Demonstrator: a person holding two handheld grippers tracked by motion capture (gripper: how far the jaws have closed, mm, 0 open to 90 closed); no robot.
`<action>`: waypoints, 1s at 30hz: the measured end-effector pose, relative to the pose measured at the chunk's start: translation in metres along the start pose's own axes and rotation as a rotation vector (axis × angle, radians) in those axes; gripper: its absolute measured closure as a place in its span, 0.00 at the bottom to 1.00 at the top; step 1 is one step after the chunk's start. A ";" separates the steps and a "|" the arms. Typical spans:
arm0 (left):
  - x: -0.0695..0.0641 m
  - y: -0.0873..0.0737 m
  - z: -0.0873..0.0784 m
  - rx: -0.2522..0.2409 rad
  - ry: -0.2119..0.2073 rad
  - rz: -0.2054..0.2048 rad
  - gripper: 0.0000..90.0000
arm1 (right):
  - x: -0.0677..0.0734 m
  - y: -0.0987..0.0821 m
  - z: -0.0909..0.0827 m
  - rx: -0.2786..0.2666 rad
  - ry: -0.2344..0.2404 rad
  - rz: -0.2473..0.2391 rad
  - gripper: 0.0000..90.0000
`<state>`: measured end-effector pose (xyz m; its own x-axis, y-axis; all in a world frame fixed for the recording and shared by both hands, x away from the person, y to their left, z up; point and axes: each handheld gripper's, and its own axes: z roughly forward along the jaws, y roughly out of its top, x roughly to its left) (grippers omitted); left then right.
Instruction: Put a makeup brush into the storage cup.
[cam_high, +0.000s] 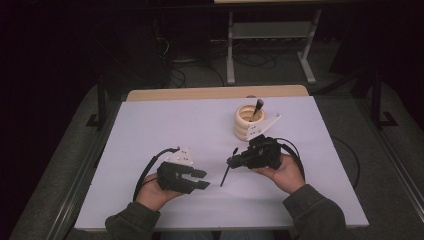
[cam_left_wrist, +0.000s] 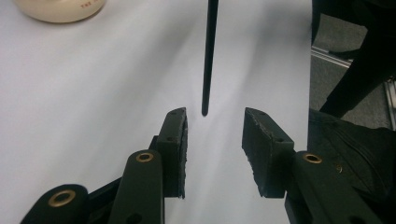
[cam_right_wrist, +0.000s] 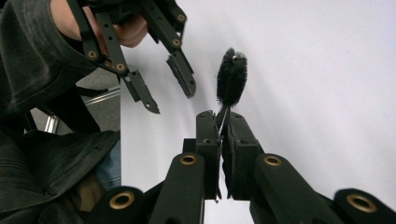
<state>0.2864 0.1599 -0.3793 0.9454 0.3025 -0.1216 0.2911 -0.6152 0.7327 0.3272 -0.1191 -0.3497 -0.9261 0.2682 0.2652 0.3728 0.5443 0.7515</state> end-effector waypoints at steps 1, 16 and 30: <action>0.000 -0.001 0.000 -0.006 -0.002 -0.004 0.66 | -0.002 0.000 -0.001 0.000 -0.002 -0.002 0.94; 0.001 -0.009 -0.008 -0.026 0.027 -0.018 0.64 | -0.014 0.000 -0.016 0.020 -0.039 0.034 0.94; 0.000 -0.015 -0.012 -0.035 0.056 -0.035 0.61 | -0.020 0.000 -0.026 0.025 -0.063 0.048 0.94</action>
<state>0.2798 0.1777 -0.3821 0.9248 0.3639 -0.1108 0.3175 -0.5780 0.7517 0.3445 -0.1451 -0.3388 -0.9022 0.3433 0.2611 0.4184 0.5492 0.7234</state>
